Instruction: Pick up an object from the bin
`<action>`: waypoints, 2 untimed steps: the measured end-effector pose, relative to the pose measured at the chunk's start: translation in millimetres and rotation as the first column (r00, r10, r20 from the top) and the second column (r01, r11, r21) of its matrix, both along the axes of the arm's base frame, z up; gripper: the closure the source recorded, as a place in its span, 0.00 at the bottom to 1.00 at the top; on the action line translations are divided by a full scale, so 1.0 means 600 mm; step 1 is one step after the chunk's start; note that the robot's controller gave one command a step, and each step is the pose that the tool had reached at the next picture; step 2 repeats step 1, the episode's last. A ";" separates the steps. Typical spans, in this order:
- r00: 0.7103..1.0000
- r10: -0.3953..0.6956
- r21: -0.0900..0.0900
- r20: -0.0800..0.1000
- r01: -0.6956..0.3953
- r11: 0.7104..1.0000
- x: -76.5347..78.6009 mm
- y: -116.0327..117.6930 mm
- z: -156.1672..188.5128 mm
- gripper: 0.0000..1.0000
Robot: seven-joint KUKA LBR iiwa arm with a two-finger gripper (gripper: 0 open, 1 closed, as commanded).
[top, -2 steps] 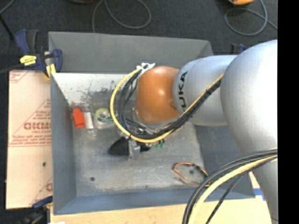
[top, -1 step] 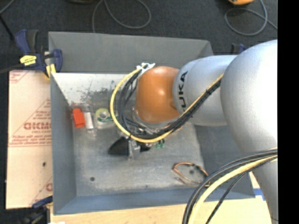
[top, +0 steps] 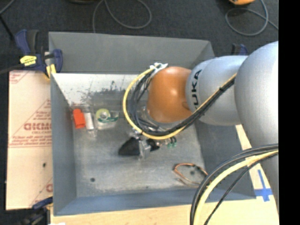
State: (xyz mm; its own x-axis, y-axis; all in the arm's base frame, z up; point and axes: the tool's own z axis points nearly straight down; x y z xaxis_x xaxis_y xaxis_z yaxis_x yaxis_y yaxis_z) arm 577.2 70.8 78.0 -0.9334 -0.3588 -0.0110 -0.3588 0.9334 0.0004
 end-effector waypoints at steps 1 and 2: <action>0.997 0.080 -0.005 0.009 -0.080 0.997 -0.025 -0.053 0.284 1.00; 0.997 0.080 -0.005 0.009 -0.080 0.997 -0.025 -0.053 0.284 1.00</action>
Offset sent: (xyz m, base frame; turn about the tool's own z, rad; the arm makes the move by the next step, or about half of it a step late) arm 0.0000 0.0000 0.0000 0.0000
